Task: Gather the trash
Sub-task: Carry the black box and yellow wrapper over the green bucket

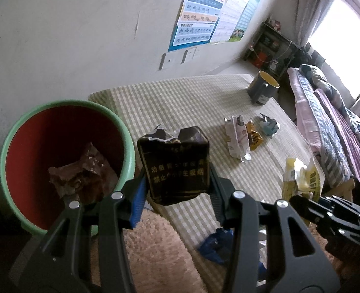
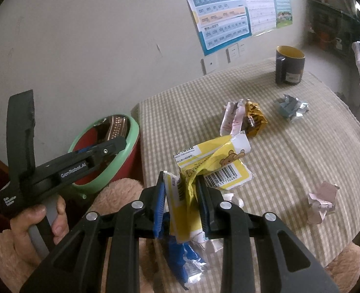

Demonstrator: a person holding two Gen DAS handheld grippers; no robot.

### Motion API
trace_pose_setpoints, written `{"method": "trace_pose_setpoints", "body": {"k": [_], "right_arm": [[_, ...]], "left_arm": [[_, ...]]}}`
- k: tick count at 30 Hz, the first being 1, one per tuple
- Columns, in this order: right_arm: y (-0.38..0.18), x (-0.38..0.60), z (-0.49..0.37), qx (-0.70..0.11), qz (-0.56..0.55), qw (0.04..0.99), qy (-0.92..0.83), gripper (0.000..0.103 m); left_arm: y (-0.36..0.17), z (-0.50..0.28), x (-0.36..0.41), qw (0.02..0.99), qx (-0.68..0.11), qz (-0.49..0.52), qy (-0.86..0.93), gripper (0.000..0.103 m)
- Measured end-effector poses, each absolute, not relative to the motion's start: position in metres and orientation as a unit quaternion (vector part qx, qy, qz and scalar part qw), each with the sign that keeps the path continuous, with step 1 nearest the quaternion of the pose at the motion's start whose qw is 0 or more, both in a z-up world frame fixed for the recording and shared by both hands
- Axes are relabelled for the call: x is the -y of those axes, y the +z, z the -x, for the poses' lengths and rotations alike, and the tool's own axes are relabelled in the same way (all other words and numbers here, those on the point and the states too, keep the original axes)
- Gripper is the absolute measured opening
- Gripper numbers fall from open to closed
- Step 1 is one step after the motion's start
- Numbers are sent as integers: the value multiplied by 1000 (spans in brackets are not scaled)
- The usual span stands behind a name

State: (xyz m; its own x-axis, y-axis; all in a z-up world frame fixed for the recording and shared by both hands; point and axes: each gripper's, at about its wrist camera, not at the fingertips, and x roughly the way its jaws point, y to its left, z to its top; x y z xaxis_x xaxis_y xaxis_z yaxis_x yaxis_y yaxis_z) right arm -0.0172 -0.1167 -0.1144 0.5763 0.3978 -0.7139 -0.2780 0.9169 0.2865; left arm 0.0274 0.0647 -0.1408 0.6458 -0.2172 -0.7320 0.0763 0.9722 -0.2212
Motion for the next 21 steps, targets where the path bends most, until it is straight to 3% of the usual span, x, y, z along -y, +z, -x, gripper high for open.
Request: {"method": "trace_pose_setpoints", "body": {"k": [21], "right_arm": [[-113,89,13,-419,-54,878,226,24]], "left_arm": [[-140,-19,-98,909,-406,80,-38,43]]}}
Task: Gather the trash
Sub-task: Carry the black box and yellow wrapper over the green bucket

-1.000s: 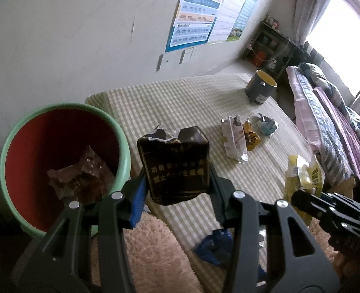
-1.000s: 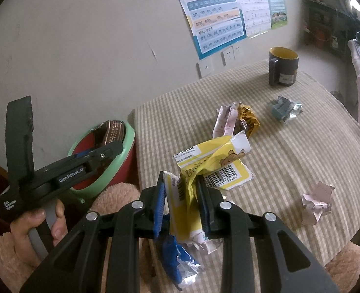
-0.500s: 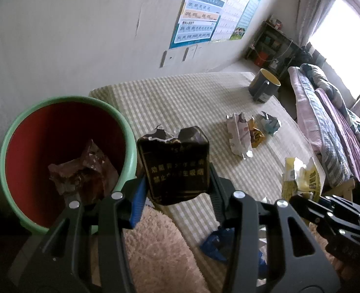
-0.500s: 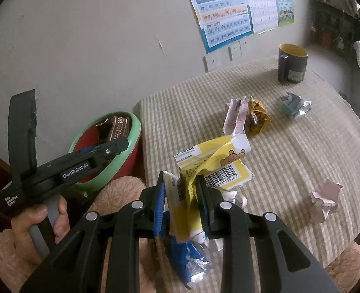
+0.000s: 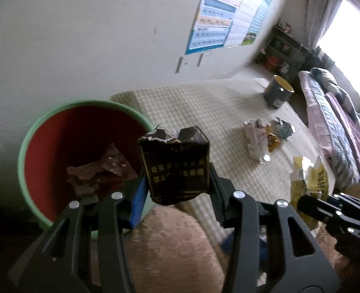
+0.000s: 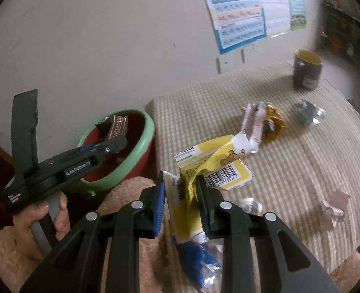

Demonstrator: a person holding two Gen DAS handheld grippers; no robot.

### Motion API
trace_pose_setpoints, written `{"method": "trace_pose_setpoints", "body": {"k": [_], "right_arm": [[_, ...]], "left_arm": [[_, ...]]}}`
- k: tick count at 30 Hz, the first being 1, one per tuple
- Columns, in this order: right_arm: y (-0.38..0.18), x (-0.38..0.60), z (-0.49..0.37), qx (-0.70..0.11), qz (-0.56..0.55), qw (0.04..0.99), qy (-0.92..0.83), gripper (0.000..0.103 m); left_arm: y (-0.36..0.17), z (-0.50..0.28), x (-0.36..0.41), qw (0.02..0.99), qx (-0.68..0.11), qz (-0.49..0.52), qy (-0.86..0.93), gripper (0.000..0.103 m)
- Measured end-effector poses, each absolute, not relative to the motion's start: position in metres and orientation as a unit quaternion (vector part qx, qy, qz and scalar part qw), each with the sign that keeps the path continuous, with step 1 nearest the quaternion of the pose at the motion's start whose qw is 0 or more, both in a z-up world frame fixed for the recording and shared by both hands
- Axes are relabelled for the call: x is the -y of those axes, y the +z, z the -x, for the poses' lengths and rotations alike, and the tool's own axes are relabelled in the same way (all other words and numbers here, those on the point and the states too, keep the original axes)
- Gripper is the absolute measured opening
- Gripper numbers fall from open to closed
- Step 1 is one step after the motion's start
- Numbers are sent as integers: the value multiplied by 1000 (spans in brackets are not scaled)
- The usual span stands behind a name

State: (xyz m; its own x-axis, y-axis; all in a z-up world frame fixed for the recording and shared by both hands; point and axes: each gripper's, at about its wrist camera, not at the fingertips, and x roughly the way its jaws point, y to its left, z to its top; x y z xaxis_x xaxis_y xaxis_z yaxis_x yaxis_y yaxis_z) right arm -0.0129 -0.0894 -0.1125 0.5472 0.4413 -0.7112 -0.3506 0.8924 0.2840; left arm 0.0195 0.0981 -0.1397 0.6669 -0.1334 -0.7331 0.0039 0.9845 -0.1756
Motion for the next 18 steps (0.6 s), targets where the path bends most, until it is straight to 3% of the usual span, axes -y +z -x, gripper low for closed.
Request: {"method": "trace_pose_setpoints", "body": {"k": [18], "right_arm": [[-103,-8,-12,-413,12,859,302,25]], "left_arm": [[-154,-13,-171,905,-407,122,33,43]]}}
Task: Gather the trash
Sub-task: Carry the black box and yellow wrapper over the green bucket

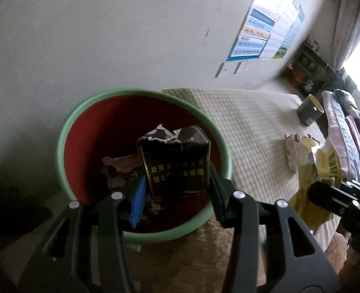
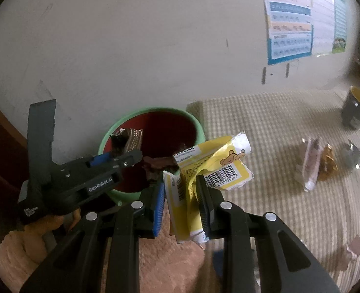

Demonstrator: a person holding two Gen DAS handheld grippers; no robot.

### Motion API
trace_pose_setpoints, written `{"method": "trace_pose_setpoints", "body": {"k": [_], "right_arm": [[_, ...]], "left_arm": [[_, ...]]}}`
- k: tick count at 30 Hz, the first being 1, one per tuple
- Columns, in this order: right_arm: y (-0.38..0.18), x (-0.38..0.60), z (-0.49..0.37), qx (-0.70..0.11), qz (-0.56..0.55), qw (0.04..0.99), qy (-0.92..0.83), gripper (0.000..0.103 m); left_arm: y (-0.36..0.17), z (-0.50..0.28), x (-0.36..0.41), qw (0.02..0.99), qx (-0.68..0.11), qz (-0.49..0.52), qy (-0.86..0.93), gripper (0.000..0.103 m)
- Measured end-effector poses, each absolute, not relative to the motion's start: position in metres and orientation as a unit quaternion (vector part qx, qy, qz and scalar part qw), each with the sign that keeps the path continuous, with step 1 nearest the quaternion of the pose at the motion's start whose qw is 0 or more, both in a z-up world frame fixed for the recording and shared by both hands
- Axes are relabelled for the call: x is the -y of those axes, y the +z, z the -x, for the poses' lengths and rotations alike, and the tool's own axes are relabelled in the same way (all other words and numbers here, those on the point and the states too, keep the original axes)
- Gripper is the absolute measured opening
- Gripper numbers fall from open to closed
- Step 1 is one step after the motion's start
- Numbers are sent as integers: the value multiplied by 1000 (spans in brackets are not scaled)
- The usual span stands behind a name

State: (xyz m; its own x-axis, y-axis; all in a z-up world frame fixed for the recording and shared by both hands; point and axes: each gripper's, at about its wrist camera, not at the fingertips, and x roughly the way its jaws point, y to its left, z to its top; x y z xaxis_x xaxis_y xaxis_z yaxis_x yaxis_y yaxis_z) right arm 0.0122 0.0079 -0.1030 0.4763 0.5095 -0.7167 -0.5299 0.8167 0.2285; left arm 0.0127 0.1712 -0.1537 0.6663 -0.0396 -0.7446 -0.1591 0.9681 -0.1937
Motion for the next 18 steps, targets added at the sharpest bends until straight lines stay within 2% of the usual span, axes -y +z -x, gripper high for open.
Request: {"method": "trace_pose_setpoints", "body": {"k": [18], "right_arm": [[-109,-50,-44,-417,34,849,323,25]], "left_arm": [[-167,-15,-208,898,-411,143,68,43]]}}
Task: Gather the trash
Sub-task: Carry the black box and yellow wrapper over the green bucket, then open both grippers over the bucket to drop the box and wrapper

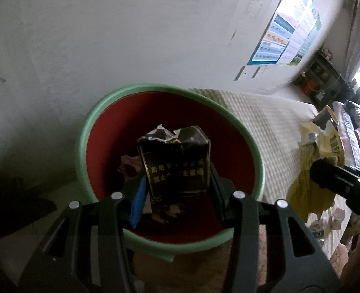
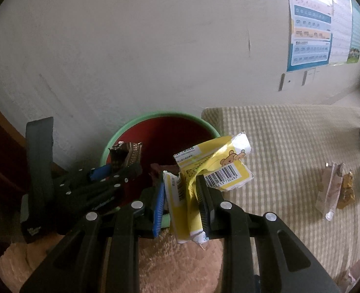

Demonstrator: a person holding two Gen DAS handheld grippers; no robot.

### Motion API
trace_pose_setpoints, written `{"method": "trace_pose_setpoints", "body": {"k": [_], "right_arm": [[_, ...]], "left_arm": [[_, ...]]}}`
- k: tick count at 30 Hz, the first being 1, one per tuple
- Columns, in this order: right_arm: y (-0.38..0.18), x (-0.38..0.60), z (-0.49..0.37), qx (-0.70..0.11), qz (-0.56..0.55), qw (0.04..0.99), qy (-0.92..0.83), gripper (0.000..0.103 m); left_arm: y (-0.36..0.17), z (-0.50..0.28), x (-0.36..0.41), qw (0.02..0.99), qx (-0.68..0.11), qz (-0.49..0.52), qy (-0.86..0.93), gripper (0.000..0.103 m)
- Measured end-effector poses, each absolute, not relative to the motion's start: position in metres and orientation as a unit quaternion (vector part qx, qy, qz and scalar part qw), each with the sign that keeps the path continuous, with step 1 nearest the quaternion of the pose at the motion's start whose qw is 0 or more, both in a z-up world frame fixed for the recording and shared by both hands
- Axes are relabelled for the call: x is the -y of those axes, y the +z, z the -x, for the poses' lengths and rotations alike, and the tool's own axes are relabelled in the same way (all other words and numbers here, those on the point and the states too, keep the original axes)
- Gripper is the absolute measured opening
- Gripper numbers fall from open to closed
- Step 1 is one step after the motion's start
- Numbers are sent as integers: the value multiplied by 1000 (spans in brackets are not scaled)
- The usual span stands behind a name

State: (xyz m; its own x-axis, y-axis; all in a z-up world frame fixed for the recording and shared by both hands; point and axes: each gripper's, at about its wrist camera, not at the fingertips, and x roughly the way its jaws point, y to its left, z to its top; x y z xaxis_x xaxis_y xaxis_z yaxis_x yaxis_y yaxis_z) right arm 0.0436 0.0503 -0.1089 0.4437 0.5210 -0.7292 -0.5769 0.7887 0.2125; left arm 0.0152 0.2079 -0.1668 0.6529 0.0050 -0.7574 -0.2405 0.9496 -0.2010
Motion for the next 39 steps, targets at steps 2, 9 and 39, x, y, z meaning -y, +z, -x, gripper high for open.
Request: {"method": "trace_pose_setpoints", "body": {"k": [2,9,39], "right_arm": [[-110,-54,-47,-417,33,847,327,25],[-110,-73,-54,-413,40,843,343,25],[-112,-98,-73,-403,42,836,370,45]], "left_arm": [[-167,-16,-211,898,-410,143,73,43],[-172,-17,-219,894,-413,153,79,43],[-181,-29,-229,886,-422,164,102,65]]}}
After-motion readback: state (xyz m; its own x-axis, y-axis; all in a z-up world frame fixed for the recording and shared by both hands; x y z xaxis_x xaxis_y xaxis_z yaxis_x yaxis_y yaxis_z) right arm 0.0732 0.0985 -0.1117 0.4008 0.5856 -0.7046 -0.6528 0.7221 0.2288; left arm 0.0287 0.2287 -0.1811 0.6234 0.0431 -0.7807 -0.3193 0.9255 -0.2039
